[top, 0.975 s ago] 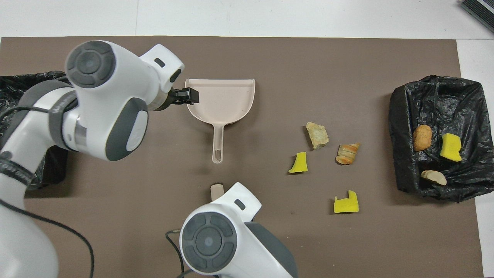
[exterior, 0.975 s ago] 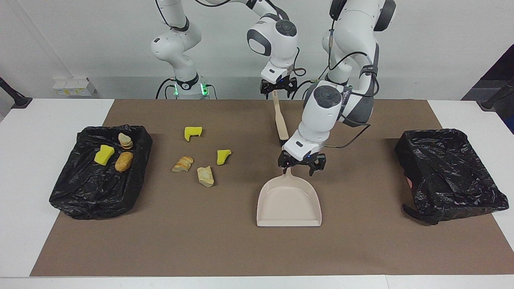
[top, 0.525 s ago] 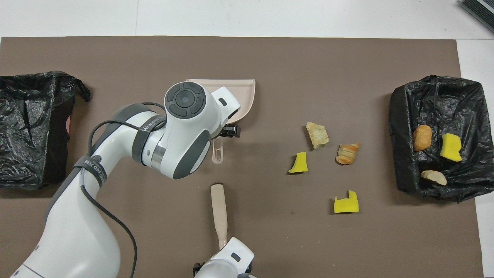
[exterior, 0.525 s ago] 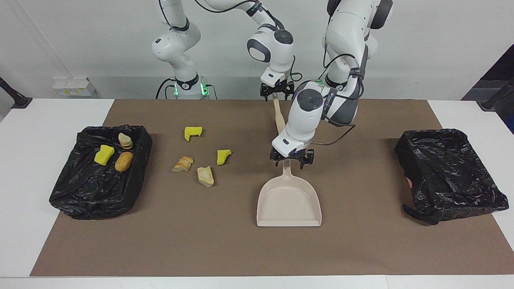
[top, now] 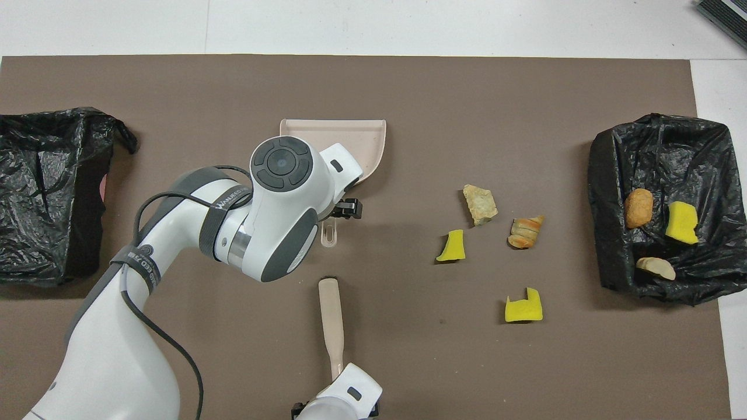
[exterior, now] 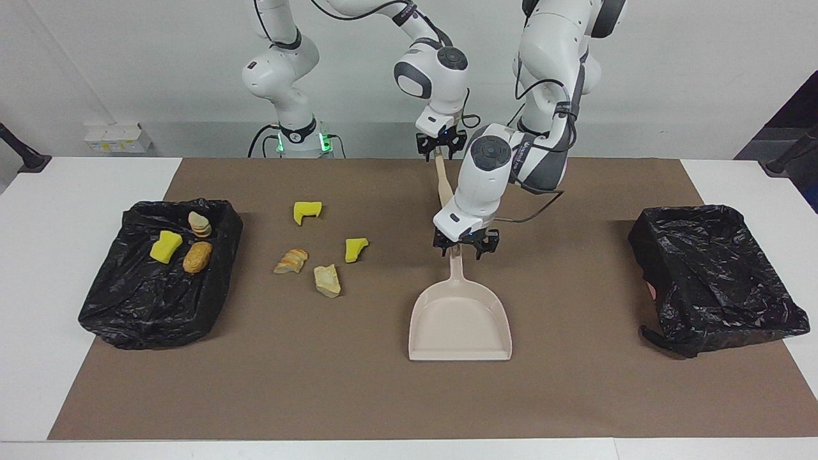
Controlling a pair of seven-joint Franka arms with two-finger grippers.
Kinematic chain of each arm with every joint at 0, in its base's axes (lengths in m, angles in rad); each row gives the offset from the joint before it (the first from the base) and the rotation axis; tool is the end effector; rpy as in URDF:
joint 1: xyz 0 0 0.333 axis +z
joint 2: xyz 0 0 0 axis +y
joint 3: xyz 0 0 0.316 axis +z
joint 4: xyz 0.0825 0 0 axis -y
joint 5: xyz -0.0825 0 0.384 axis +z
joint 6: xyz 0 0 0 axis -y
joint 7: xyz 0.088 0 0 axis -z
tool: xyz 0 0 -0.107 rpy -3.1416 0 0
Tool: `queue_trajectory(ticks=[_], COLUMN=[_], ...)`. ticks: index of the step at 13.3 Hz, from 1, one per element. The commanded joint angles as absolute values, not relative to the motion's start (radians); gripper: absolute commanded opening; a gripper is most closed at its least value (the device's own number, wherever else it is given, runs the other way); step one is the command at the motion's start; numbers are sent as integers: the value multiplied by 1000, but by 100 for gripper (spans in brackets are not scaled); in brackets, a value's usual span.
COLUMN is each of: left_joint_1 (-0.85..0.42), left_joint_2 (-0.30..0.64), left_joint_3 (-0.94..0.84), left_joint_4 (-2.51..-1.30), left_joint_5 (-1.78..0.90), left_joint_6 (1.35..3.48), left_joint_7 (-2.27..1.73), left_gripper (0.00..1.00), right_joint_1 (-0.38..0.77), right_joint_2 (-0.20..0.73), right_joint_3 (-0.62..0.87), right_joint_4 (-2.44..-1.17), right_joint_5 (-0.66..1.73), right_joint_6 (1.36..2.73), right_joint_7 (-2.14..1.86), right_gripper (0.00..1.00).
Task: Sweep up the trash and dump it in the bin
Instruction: 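Grasp the wooden brush handle with the right gripper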
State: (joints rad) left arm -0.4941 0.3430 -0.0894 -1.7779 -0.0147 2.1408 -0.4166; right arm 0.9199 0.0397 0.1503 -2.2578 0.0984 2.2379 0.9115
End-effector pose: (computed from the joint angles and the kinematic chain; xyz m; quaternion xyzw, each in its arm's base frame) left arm 0.5399 -0.3519 0.3680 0.9968 -0.0767 -0.0009 0.0237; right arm 0.2463 0.4561 0.3403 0.9976 0.0477 -0.0503 0.0025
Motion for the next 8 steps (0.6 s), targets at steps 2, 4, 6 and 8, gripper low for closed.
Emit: queue_trajectory(ticks=[2, 4, 6, 8], left_joint_1=[-512, -512, -518, -517], left_joint_2=[313, 316, 328, 330], left_joint_3=[-75, -75, -75, -74], left_joint_4=[-1825, -1825, -1825, -1812], left_joint_5=[-15, -15, -15, -14], left_joint_6=[2187, 2187, 2210, 2183], left_joint_7=[-445, -445, -452, -453], left_gripper=[77, 78, 77, 73], right_joint_1=[916, 914, 914, 914], right_joint_2=[37, 38, 37, 34], right_joint_3=[146, 144, 144, 144], right_joint_4=[-2272, -2270, -2270, -2269], right_joint_5=[115, 107, 106, 103], right_joint_6=[2279, 2295, 2296, 2292], right_joint_7=[933, 933, 948, 1012], right_gripper=[36, 28, 0, 0])
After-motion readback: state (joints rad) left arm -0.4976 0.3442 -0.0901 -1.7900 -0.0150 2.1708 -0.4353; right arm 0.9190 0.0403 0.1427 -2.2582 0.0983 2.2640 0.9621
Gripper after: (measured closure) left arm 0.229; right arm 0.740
